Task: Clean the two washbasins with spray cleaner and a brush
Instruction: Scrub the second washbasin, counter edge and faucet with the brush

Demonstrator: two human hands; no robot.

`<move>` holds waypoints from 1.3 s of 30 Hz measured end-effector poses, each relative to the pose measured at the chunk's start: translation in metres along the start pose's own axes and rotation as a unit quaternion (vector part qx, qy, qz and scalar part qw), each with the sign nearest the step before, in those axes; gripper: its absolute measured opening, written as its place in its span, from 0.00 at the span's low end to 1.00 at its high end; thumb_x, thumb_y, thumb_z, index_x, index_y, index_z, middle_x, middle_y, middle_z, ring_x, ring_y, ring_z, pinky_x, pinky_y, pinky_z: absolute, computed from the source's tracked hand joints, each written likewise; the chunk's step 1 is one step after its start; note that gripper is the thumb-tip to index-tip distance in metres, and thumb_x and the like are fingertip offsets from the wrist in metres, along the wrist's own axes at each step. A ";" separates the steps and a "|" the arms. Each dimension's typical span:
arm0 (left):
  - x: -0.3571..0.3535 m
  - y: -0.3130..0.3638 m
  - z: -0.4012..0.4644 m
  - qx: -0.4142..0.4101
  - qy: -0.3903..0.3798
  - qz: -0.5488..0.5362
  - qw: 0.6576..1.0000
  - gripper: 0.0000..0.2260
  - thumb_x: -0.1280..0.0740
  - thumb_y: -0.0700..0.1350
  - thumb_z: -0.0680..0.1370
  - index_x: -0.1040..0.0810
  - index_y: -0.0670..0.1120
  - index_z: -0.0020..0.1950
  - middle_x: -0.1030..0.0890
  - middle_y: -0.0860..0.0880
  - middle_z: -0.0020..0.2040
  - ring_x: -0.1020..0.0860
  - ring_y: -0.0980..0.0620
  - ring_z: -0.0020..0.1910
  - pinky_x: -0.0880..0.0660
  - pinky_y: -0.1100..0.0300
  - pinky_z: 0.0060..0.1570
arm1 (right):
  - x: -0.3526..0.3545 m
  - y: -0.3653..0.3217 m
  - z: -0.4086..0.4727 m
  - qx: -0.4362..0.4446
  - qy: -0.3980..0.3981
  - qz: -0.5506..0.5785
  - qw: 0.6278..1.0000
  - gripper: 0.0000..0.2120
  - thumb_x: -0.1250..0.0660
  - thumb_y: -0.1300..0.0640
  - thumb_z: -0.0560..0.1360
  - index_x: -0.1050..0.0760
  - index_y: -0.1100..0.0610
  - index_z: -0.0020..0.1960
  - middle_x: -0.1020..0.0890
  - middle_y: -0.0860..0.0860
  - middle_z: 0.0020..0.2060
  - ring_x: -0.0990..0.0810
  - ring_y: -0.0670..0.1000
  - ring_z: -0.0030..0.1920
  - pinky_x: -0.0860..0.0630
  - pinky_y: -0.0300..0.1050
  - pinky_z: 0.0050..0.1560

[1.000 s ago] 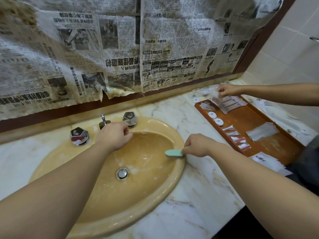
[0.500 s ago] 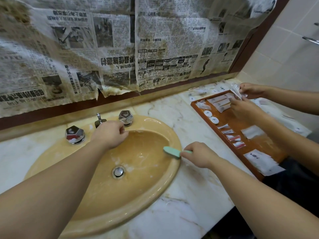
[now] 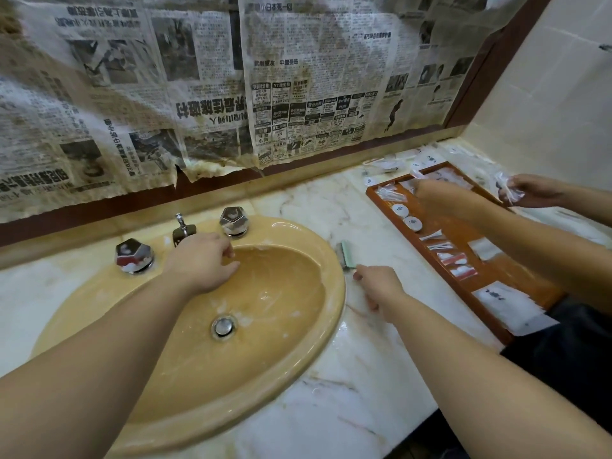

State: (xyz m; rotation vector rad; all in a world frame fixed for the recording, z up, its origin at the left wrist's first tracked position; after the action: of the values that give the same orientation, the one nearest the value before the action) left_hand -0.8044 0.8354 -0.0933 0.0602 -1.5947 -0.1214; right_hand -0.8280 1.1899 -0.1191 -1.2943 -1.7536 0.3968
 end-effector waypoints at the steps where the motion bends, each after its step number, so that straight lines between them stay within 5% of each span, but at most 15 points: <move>1: 0.002 0.003 -0.001 0.007 0.002 0.009 1.000 0.14 0.34 0.62 0.77 0.20 0.54 0.53 0.21 0.53 0.50 0.23 0.48 0.55 0.29 0.54 0.52 | -0.003 0.015 -0.016 -0.015 0.013 0.013 1.000 0.12 0.35 0.53 0.77 0.19 0.61 0.46 0.32 0.53 0.24 0.34 0.53 0.24 0.39 0.40 0.27; 6: 0.002 0.042 -0.025 0.040 0.058 -0.071 0.995 0.10 0.32 0.58 0.76 0.19 0.54 0.49 0.19 0.54 0.49 0.20 0.48 0.50 0.24 0.55 0.48 | -0.018 0.068 -0.092 -0.100 0.023 0.103 0.989 0.11 0.36 0.52 0.77 0.21 0.57 0.41 0.33 0.52 0.20 0.35 0.52 0.20 0.39 0.40 0.26; 11: -0.027 0.101 -0.071 -0.011 -0.115 -0.232 0.966 0.06 0.32 0.50 0.78 0.16 0.52 0.51 0.16 0.54 0.48 0.19 0.52 0.50 0.25 0.60 0.48 | -0.028 0.044 -0.066 -0.104 0.051 0.170 0.979 0.11 0.38 0.52 0.76 0.22 0.57 0.42 0.31 0.53 0.21 0.33 0.52 0.21 0.37 0.42 0.27; 15: -0.042 0.113 -0.101 0.018 -0.131 -0.245 0.960 0.08 0.34 0.50 0.80 0.15 0.53 0.53 0.16 0.58 0.49 0.23 0.58 0.47 0.36 0.74 0.36 | -0.058 0.083 -0.111 -0.144 0.048 0.217 0.964 0.10 0.38 0.54 0.77 0.21 0.58 0.43 0.29 0.54 0.27 0.32 0.54 0.25 0.37 0.41 0.26; 20: -0.041 0.112 -0.130 0.057 -0.135 -0.239 0.960 0.09 0.34 0.49 0.78 0.14 0.52 0.50 0.14 0.55 0.46 0.19 0.55 0.47 0.23 0.59 0.51 | -0.080 0.097 -0.150 -0.184 0.032 0.321 0.928 0.10 0.39 0.55 0.78 0.22 0.58 0.45 0.31 0.52 0.30 0.37 0.51 0.23 0.41 0.38 0.22; 27: -0.039 0.118 -0.169 0.091 -0.106 -0.213 0.967 0.12 0.37 0.50 0.78 0.14 0.52 0.53 0.15 0.53 0.45 0.18 0.51 0.46 0.21 0.55 0.49 | -0.091 0.104 -0.185 -0.198 -0.023 0.340 0.919 0.14 0.42 0.53 0.80 0.21 0.60 0.52 0.32 0.52 0.31 0.38 0.51 0.25 0.40 0.41 0.25; 32: -0.039 0.124 -0.196 0.123 -0.077 -0.179 0.973 0.17 0.39 0.45 0.80 0.19 0.50 0.67 0.18 0.49 0.63 0.21 0.45 0.60 0.26 0.57 0.54 | -0.096 0.106 -0.202 -0.203 -0.073 0.391 0.895 0.13 0.43 0.56 0.80 0.23 0.61 0.53 0.35 0.50 0.27 0.41 0.48 0.21 0.42 0.39 0.23; 39: -0.045 0.117 -0.226 0.134 -0.074 -0.186 0.970 0.20 0.41 0.41 0.79 0.24 0.50 0.69 0.21 0.47 0.67 0.23 0.43 0.63 0.26 0.53 0.59 | -0.112 0.122 -0.239 -0.215 -0.118 0.401 0.883 0.12 0.39 0.54 0.80 0.23 0.62 0.51 0.36 0.49 0.24 0.40 0.49 0.20 0.43 0.38 0.25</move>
State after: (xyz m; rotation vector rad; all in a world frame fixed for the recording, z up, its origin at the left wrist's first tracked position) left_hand -0.5729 0.9471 -0.1190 0.5740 -1.7274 -0.2060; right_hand -0.5580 1.0823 -0.1247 -2.3842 -1.4554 0.6668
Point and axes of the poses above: each hand's wrist, its own z-axis towards the middle knuckle, its own x-axis out of the back of the hand, y = z × x, the point moved 1 cm from there along z, towards the middle knuckle
